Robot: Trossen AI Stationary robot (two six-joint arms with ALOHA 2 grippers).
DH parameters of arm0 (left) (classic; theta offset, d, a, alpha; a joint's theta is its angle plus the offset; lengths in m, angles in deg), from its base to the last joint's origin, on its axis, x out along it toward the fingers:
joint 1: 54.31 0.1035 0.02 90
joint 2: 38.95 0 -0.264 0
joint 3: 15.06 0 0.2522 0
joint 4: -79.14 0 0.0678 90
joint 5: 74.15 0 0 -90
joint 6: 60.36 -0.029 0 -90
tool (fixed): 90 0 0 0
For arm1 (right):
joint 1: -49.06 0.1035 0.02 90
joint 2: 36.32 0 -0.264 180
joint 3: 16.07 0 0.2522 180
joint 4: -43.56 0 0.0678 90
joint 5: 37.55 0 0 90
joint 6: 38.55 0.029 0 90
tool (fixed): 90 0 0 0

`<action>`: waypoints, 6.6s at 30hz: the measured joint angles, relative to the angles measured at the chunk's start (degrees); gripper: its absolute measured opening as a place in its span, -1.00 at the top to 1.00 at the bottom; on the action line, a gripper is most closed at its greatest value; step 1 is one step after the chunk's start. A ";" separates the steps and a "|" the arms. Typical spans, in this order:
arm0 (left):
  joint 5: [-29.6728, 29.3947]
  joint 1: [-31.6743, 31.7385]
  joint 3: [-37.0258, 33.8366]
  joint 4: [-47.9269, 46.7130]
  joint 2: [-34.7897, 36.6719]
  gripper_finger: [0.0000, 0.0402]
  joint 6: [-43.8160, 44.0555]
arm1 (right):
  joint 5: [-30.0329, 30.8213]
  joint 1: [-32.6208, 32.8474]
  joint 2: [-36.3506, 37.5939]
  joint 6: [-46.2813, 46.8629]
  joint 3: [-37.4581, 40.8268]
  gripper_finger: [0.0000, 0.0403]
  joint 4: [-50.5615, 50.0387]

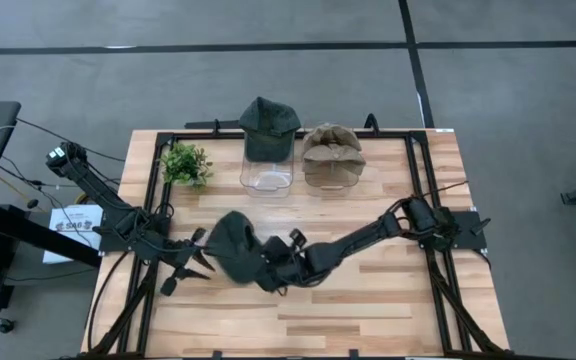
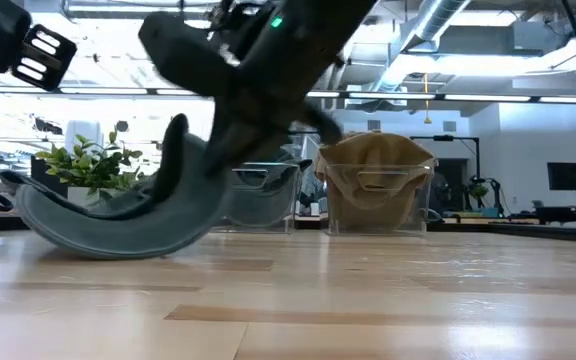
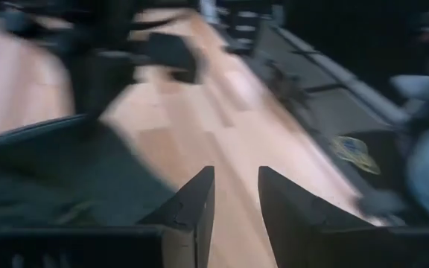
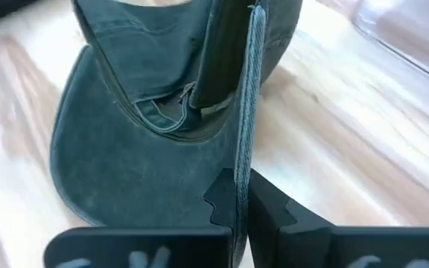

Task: Pick & Place hat
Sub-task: Put the blue cap into the left transparent bin

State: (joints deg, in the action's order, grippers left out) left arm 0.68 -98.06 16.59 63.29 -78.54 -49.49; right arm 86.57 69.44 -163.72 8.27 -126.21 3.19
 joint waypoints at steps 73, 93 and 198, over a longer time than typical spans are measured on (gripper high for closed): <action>6.03 19.04 -6.49 0.24 -0.31 0.05 3.06 | 9.89 10.62 4.82 -8.79 0.04 0.99 -4.79; 4.93 18.70 -6.47 16.48 -15.34 0.94 -0.29 | 9.36 9.95 4.42 -11.32 0.02 0.96 -0.87; 20.50 77.62 73.51 -52.25 -53.78 0.95 -32.68 | -57.33 -15.68 31.40 -53.12 33.34 0.32 28.91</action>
State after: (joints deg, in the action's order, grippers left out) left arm 21.17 -20.44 90.10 11.04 -132.32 -82.17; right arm 29.24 53.76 -132.32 -44.85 -92.87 32.10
